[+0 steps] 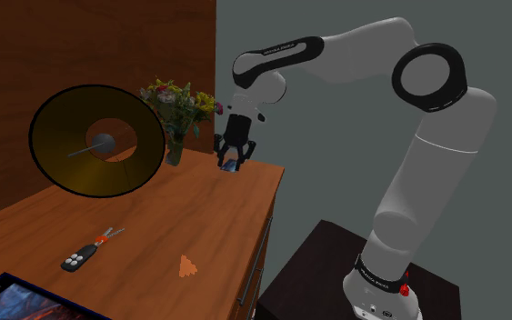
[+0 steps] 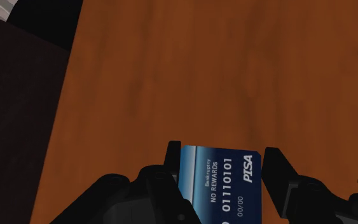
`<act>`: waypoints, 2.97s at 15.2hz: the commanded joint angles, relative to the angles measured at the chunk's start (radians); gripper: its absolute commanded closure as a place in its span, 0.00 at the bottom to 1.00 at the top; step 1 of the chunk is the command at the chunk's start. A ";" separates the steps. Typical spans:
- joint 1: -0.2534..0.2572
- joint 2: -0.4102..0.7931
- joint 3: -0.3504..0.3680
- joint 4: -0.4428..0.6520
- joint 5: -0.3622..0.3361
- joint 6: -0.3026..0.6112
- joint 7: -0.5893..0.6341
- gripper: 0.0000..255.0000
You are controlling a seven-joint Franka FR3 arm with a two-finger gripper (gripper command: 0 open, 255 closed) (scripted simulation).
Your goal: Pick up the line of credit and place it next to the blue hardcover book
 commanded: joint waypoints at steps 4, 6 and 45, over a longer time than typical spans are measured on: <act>-0.003 -0.017 -0.003 0.046 -0.004 -0.057 0.028 1.00; -0.004 -0.022 -0.004 0.066 -0.005 -0.080 0.039 1.00; 0.355 -0.256 0.610 -0.164 0.280 0.438 0.720 1.00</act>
